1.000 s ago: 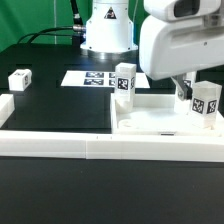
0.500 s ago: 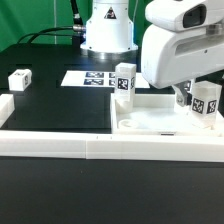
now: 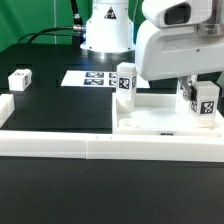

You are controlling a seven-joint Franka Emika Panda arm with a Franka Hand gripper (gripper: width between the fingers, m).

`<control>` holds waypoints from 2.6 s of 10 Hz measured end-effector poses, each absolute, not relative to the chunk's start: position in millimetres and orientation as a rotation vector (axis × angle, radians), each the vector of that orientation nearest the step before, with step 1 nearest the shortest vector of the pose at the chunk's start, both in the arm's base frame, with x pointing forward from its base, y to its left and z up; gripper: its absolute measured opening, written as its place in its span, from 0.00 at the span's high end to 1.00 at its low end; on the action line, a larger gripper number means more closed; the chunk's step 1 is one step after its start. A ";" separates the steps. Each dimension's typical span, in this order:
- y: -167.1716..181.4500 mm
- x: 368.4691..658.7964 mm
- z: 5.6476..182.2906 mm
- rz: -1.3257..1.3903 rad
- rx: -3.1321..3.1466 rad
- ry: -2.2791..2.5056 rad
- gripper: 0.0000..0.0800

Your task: Assemble square table

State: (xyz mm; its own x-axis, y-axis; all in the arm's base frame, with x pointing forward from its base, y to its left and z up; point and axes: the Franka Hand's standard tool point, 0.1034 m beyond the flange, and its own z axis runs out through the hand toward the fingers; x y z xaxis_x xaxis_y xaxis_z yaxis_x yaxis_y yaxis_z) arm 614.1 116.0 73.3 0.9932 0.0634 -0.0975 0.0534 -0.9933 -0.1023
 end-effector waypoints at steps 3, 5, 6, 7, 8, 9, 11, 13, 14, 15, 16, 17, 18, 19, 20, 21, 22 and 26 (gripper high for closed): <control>119.5 617.8 72.0 0.006 -3.016 0.507 0.63; 121.8 616.8 72.0 -0.060 -2.886 1.009 0.63; 121.7 617.3 71.9 -0.054 -2.830 1.154 0.63; 121.8 617.3 71.8 -0.052 -2.818 1.179 0.63; 122.1 617.3 71.8 -0.043 -2.758 1.298 0.63; 122.4 617.2 71.8 -0.037 -2.715 1.382 0.63; 122.7 617.5 71.6 -0.016 -2.584 1.593 0.63; 120.2 617.9 71.0 0.048 -2.285 1.984 0.63; 120.6 617.2 71.0 0.069 -2.207 2.070 0.63; 122.0 616.5 71.2 0.095 -2.073 2.205 0.63; 122.8 616.5 71.3 0.106 -1.987 2.280 0.63; 124.5 616.8 71.4 0.103 -1.959 2.301 0.63; 124.4 616.7 71.3 0.099 -2.005 2.259 0.63; 124.9 616.7 71.3 0.100 -2.004 2.259 0.50; 124.0 618.3 71.4 0.076 -2.106 2.145 0.50; 124.0 620.2 70.0 0.026 -2.228 1.966 0.32; 127.8 620.6 68.5 -0.037 -2.331 1.811 0.23; 127.1 620.5 67.3 -0.095 -2.576 1.446 0.19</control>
Offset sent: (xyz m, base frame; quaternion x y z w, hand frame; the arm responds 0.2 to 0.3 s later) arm -0.0094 0.0049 -0.0005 -0.0441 0.1066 0.3394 0.9335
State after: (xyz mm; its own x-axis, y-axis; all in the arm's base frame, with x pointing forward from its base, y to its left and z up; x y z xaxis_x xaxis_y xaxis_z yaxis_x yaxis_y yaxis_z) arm 620.5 127.1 67.3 0.5233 -0.8515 -0.0348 -0.8396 -0.5081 -0.1920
